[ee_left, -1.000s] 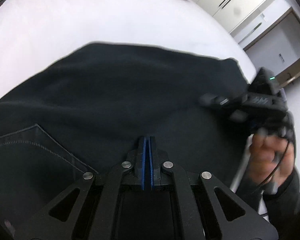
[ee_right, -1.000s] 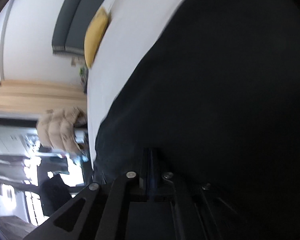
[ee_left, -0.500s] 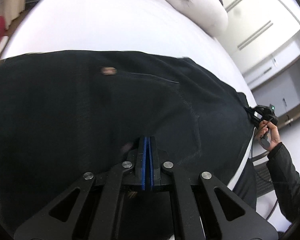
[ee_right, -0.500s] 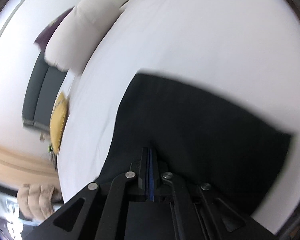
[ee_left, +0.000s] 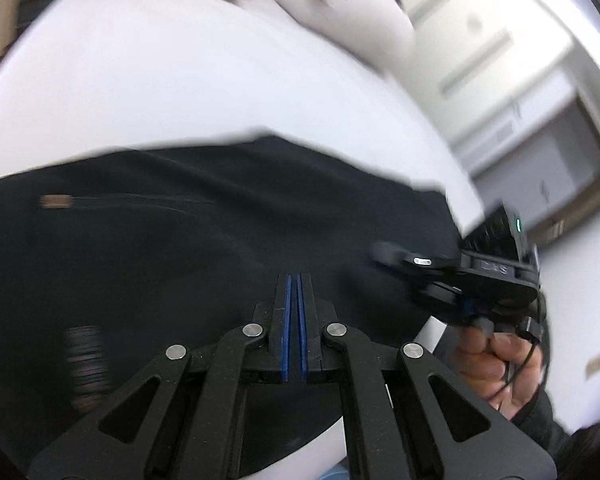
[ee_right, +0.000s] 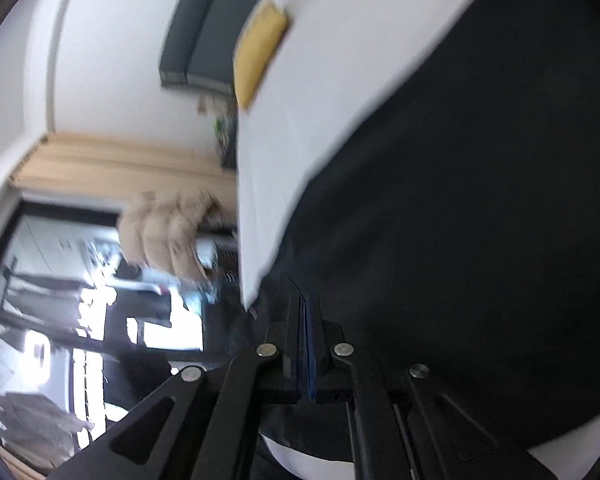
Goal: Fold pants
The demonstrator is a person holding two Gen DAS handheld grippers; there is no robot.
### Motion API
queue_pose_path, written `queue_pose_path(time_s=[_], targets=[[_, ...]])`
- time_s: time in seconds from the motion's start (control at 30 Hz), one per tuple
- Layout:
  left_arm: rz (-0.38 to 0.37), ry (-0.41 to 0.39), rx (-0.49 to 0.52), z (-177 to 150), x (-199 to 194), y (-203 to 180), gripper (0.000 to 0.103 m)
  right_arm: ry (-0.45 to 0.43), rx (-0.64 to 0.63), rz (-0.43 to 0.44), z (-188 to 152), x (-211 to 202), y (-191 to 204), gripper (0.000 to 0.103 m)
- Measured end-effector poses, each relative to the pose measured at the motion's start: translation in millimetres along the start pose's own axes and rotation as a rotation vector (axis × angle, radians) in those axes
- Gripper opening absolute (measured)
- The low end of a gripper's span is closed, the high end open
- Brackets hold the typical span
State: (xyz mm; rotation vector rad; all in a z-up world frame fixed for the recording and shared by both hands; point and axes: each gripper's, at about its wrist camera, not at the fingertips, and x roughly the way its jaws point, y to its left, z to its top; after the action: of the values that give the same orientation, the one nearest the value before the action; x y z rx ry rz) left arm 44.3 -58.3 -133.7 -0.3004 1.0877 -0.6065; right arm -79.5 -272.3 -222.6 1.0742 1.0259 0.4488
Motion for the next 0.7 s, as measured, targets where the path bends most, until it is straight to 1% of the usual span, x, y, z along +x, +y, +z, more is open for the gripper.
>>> queue_pose_path(time_s=[0.03, 0.07, 0.1, 0.13, 0.2, 0.23, 0.27, 0.33, 0.37, 0.4, 0.43, 0.47, 0.5, 0.6, 0.63, 0.67, 0.7], targets=[[0.026, 0.04, 0.021, -3.6, 17.4, -6.1, 0.002, 0.003, 0.012, -0.041, 4.1, 7.5, -7.5, 0.003], [0.036, 0.07, 0.014, -7.6, 28.5, -6.2, 0.002, -0.011, 0.052, -0.071, 11.1, 6.5, -19.3, 0.003], [0.03, 0.099, -0.009, -13.3, 40.5, -3.6, 0.002, -0.037, 0.087, -0.081, 11.1, -5.5, -34.6, 0.0], [0.021, 0.102, -0.026, -20.0, 44.5, 1.4, 0.002, -0.096, 0.117, -0.077, 9.0, -27.1, -55.8, 0.0], [-0.027, 0.08, -0.061, -30.0, 42.4, 13.5, 0.002, -0.19, 0.154, -0.07, 21.8, -69.0, -86.1, 0.0], [-0.058, 0.08, -0.098, -33.5, 40.0, 21.1, 0.002, -0.234, 0.162, -0.07, 33.5, -83.3, -88.9, 0.0], [-0.073, 0.079, -0.117, -35.2, 38.4, 25.6, 0.002, -0.272, 0.166, -0.078, 41.3, -101.8, -99.3, 0.0], [-0.081, 0.073, -0.135, -35.2, 36.0, 30.8, 0.002, -0.372, 0.176, -0.127, 63.0, -146.9, -122.9, 0.0], [-0.08, 0.072, -0.135, -36.0, 35.2, 31.9, 0.002, -0.411, 0.192, -0.137, 77.2, -168.7, -134.9, 0.0], [-0.079, 0.07, -0.134, -42.7, 31.3, 32.5, 0.002, -0.45, 0.206, -0.144, 77.8, -190.9, -147.4, 0.0], [-0.075, 0.07, -0.133, -40.9, 32.9, 30.6, 0.002, -0.503, 0.223, -0.165, 89.6, -214.3, -162.4, 0.0], [-0.072, 0.069, -0.131, -41.3, 33.3, 30.1, 0.002, -0.529, 0.229, -0.185, 91.8, -230.0, -171.3, 0.0], [-0.07, 0.07, -0.13, -44.5, 32.2, 29.7, 0.002, -0.563, 0.232, -0.222, 89.9, -252.1, -181.5, 0.0], [-0.067, 0.071, -0.134, -44.7, 30.8, 29.9, 0.002, -0.691, 0.271, -0.336, 107.2, -312.6, -192.6, 0.0], [-0.064, 0.071, -0.134, -46.9, 28.9, 33.2, 0.002, -0.73, 0.29, -0.373, 101.1, -324.2, -187.3, 0.014], [-0.06, 0.072, -0.133, -46.1, 30.5, 30.9, 0.002, -0.758, 0.299, -0.407, 97.5, -336.5, -184.0, 0.021], [-0.052, 0.076, -0.132, -44.1, 29.5, 28.7, 0.002, -0.783, 0.295, -0.42, 91.5, -347.5, -180.0, 0.03]])
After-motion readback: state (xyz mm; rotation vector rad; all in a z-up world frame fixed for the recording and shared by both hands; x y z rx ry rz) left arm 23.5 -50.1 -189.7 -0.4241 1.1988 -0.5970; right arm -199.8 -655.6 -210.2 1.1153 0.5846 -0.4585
